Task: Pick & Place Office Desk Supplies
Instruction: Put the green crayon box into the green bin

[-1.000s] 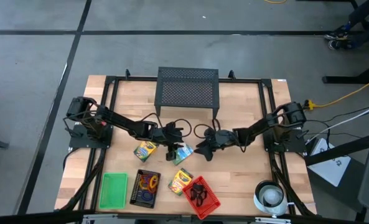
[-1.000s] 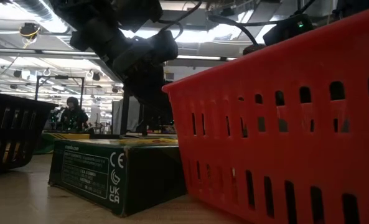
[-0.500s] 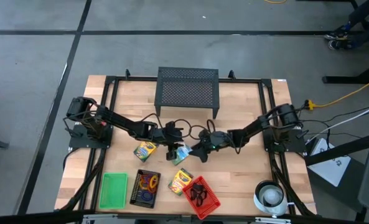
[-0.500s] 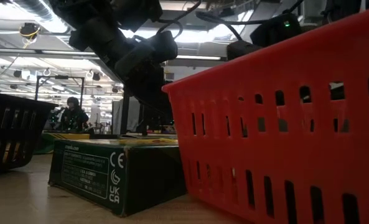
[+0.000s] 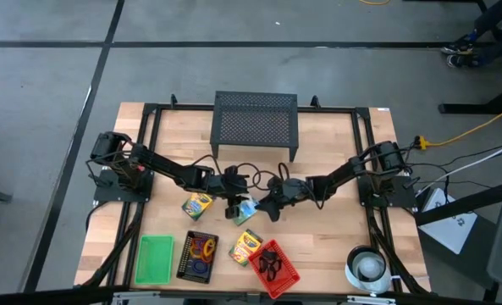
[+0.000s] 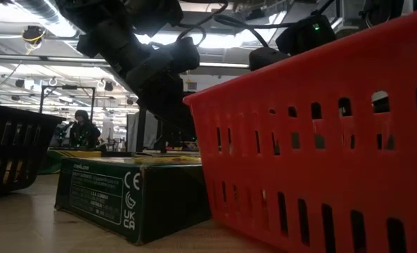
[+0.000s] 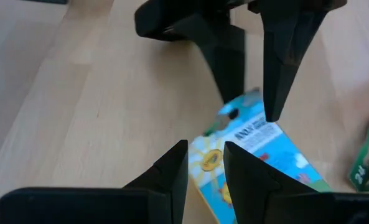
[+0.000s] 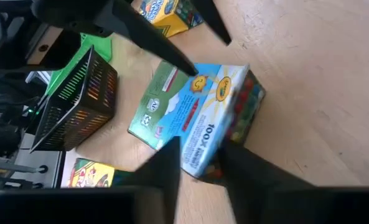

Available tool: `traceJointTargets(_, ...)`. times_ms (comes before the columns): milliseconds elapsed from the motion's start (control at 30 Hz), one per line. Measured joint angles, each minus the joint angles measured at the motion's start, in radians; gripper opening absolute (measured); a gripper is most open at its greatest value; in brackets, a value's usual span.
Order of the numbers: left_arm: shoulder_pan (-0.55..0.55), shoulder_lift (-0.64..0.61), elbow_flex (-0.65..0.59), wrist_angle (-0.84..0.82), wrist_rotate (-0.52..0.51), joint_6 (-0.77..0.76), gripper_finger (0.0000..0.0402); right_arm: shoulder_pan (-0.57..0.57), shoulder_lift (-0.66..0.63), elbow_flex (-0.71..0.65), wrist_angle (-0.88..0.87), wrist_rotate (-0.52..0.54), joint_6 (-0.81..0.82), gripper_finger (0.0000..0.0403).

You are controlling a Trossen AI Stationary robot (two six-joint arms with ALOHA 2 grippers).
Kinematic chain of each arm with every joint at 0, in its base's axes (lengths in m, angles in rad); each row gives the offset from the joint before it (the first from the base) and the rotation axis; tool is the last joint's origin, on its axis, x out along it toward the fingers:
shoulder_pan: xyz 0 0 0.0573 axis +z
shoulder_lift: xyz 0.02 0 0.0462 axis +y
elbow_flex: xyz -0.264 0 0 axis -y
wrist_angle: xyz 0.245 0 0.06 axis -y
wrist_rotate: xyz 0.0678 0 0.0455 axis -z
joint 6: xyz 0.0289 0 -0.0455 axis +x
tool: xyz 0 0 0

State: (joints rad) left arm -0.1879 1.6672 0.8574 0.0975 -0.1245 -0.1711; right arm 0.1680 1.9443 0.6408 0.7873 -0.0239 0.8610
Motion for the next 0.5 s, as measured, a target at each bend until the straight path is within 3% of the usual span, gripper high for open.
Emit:
traceJointTargets(167,0.000,0.000,0.000,0.000,-0.063,0.012,0.0100,0.000,0.001,0.010,-0.015,0.009,-0.027,0.0012)
traceJointTargets(300,0.000,-0.002,0.000,0.000,-0.135,0.012,0.0100,0.001,-0.002,0.011,-0.021,0.018,-0.041,0.0006)
traceJointTargets(500,-0.002,-0.003,0.000,0.002,-0.144,0.009,0.0100,0.000,-0.060,0.006,-0.080,0.035,-0.102,0.0003)
